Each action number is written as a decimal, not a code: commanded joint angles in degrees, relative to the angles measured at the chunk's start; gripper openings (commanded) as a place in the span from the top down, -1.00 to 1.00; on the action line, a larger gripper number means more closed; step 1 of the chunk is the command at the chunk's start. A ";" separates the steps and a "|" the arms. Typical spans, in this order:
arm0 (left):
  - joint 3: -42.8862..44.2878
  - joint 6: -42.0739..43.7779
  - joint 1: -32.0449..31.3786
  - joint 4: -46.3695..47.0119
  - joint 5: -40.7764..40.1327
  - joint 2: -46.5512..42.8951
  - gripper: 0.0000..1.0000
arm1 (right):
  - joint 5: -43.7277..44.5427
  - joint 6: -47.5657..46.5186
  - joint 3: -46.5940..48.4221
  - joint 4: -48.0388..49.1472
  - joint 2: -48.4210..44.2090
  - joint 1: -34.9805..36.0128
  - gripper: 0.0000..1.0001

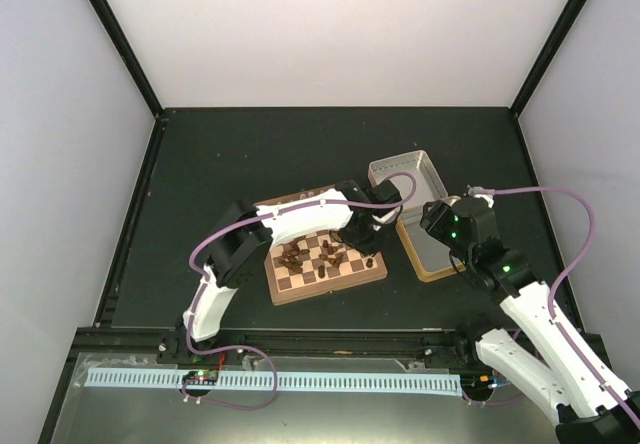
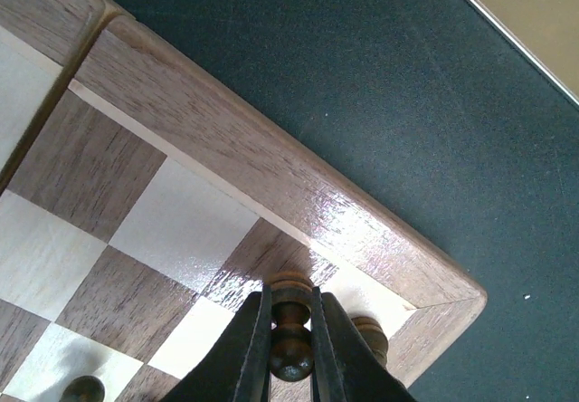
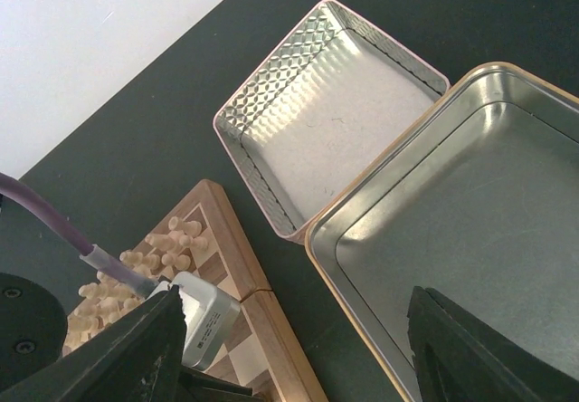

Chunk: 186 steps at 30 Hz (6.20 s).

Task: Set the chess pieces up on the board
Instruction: Place the chess piece on the chessboard, then pick up the chess piece from the chessboard, then place the chess piece on the chessboard.

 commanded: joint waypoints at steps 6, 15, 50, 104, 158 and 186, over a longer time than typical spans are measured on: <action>2.19 0.49 0.15 -2.43 0.28 1.84 0.76 | 2.00 -0.93 -0.59 0.94 -0.59 -0.47 -0.36; 3.35 0.59 0.59 -1.70 1.21 1.05 0.38 | 2.13 -1.86 -0.07 0.00 -1.24 -0.43 -0.36; -40.43 -5.17 16.68 23.68 -12.02 -64.43 -0.35 | -11.68 0.13 18.54 -2.61 39.33 29.02 0.21; -55.38 -9.59 17.92 32.58 -17.06 -73.09 -0.44 | -8.94 -10.13 21.73 -4.57 51.94 30.21 0.22; -70.73 -17.36 19.46 46.32 -4.99 -79.82 -0.43 | -9.22 -14.67 19.51 22.06 46.05 30.24 0.79; -65.22 3.60 19.95 58.97 20.19 -80.05 -0.05 | -31.17 4.48 17.52 34.73 32.97 27.38 0.73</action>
